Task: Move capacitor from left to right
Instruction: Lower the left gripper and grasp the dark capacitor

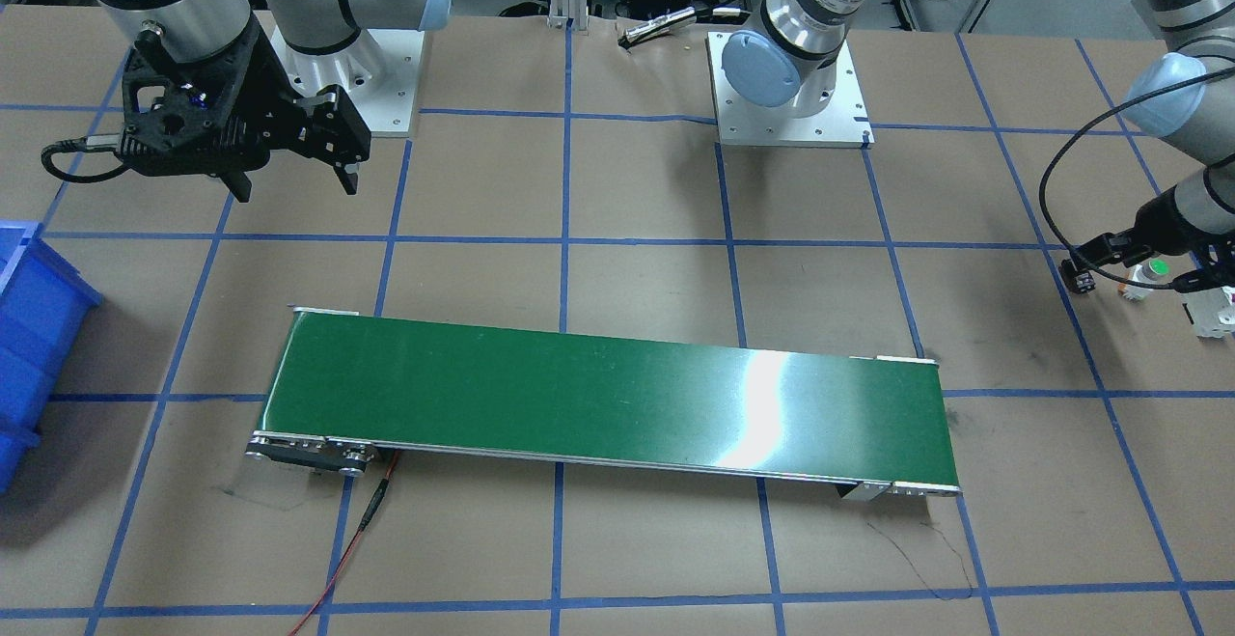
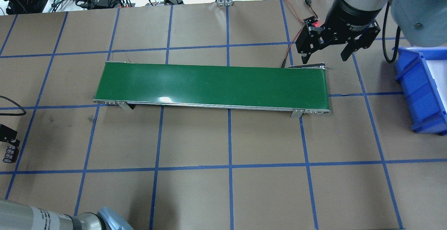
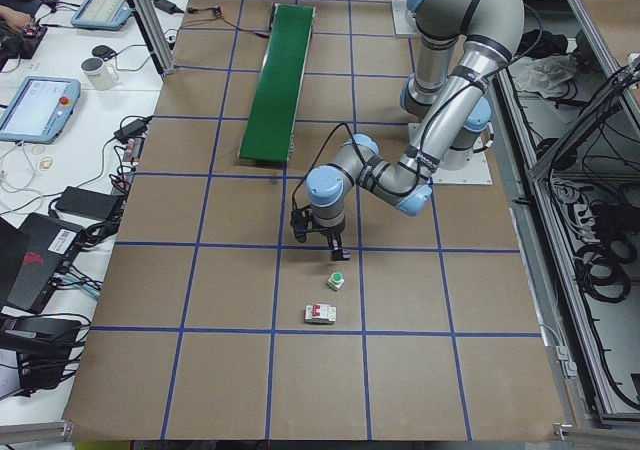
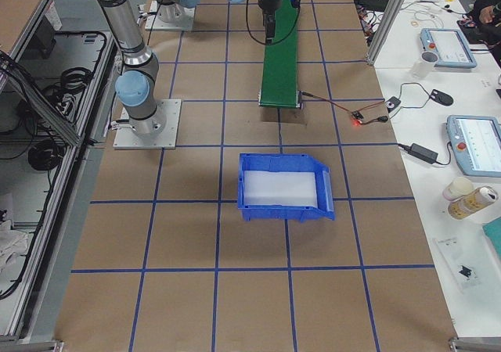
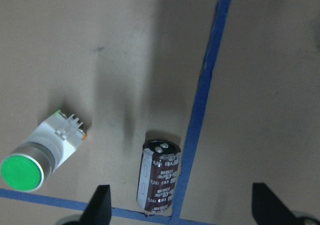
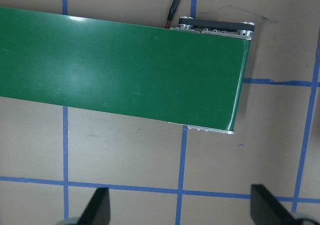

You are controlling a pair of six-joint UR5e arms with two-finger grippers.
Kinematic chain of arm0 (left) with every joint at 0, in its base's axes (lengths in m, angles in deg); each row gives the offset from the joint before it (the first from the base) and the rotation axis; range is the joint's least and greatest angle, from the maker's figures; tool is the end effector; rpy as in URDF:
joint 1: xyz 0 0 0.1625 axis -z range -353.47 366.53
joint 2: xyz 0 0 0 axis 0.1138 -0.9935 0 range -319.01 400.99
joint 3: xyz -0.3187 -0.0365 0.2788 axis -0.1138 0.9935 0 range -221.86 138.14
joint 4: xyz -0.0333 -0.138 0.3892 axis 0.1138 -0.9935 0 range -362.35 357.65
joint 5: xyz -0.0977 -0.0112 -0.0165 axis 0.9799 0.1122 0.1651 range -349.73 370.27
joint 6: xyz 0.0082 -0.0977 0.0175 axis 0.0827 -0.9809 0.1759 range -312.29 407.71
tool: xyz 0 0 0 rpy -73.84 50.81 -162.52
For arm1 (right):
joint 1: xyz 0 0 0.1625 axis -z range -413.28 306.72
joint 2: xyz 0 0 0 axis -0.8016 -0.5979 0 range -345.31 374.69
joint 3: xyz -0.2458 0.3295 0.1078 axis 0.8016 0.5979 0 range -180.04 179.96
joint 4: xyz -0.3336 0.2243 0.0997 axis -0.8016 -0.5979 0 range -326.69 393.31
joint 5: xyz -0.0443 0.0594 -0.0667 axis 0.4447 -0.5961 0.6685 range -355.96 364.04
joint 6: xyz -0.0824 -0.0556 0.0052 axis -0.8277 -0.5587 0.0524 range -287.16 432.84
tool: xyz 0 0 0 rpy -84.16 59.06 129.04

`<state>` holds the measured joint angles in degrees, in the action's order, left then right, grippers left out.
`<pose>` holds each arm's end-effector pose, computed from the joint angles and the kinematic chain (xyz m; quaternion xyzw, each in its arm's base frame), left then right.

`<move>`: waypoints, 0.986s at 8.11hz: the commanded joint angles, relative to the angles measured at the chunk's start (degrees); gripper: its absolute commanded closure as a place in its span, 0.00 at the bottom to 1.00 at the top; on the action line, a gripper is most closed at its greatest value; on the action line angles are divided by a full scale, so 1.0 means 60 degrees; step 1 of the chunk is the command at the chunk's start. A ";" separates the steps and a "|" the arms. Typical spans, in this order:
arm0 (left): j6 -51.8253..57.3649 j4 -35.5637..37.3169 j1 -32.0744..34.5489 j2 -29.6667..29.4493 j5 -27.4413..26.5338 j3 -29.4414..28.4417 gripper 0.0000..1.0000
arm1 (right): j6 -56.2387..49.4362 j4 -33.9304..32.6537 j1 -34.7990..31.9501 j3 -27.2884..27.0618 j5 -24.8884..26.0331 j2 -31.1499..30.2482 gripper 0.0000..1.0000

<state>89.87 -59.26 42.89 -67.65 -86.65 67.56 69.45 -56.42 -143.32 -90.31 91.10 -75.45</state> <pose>0.3594 -0.4152 0.2163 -0.0973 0.9925 0.0738 0.0083 0.1388 -0.4900 0.4864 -0.0298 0.9992 0.0027 0.0257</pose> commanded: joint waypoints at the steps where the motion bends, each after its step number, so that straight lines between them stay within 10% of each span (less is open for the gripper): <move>1: 0.0035 0.0022 -0.0010 -0.0306 -0.0281 0.0044 0.00 | 0.0022 -0.0015 -0.0008 -0.0014 -0.0038 0.0125 0.00; 8: 0.0079 0.0022 -0.0010 -0.0761 -0.0296 0.0044 0.15 | 0.0037 -0.0030 0.0007 -0.0043 -0.0052 0.0155 0.00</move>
<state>90.26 -59.16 42.83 -71.75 -88.44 67.83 69.67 -56.52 -143.31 -90.44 90.78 -74.55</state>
